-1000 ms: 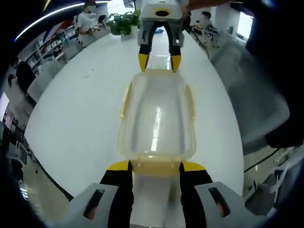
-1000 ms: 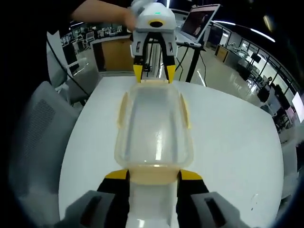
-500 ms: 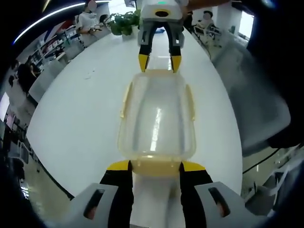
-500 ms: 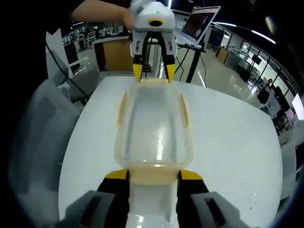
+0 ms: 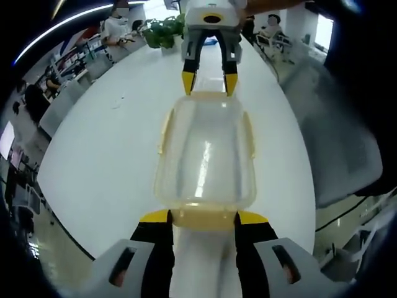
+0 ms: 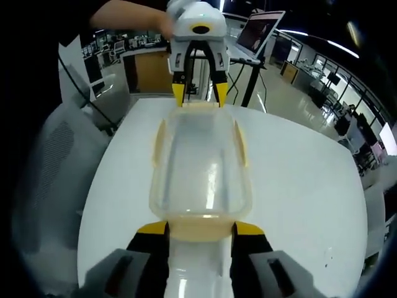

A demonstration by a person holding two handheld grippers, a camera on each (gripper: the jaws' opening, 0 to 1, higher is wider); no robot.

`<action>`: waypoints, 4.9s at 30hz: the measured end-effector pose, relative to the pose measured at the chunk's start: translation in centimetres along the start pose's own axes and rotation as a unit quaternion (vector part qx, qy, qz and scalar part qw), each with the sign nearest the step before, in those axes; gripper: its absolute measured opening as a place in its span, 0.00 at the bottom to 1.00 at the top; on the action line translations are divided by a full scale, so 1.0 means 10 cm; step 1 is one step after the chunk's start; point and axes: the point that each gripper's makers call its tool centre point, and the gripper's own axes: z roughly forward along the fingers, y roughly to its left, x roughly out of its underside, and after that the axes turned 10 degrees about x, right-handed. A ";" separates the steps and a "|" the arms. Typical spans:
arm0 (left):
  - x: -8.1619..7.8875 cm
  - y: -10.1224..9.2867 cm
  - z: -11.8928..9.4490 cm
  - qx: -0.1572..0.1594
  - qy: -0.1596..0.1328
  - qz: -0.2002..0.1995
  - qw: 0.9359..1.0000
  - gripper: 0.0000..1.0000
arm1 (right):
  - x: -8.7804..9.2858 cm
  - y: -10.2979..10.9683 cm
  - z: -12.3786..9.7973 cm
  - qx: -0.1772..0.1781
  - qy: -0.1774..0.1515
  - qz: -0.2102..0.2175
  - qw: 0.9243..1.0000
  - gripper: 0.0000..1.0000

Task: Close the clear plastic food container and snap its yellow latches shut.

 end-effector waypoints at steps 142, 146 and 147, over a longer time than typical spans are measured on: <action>-1.99 -0.13 1.27 0.018 0.006 0.007 1.000 0.35 | 1.95 0.02 -1.34 0.015 0.019 0.020 1.000 0.35; -1.96 -0.14 1.30 0.023 0.010 0.004 1.000 0.35 | 1.97 0.05 -1.30 0.010 0.021 0.024 0.999 0.35; -1.96 -0.15 1.30 0.027 0.010 0.003 1.000 0.35 | 1.97 0.06 -1.30 0.008 0.020 0.026 0.999 0.35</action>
